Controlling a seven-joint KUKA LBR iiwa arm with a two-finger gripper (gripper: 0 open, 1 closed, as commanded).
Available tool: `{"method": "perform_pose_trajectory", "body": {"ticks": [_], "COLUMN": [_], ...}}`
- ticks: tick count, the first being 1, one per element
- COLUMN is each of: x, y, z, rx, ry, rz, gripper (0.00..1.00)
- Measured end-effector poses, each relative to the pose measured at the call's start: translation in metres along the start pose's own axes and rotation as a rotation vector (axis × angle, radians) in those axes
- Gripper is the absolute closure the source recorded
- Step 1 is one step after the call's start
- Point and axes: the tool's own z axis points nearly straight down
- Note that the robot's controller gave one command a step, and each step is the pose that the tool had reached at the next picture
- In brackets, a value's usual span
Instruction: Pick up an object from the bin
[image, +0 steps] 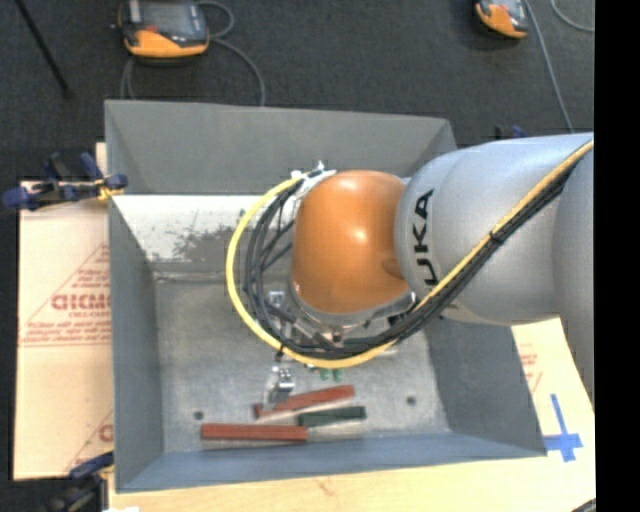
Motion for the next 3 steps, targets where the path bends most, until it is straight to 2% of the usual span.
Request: {"method": "perform_pose_trajectory", "body": {"ticks": [1, 2, 3], "x": [-0.002, 0.015, 0.015], "y": [-0.001, -0.033, -0.033], "z": [-0.004, 0.089, 0.089], "rx": [-0.001, -0.001, -0.001], "ry": [-0.008, -0.007, -0.007], "rz": [0.004, 0.053, 0.054], "gripper": [0.00, 1.00, 1.00]}}
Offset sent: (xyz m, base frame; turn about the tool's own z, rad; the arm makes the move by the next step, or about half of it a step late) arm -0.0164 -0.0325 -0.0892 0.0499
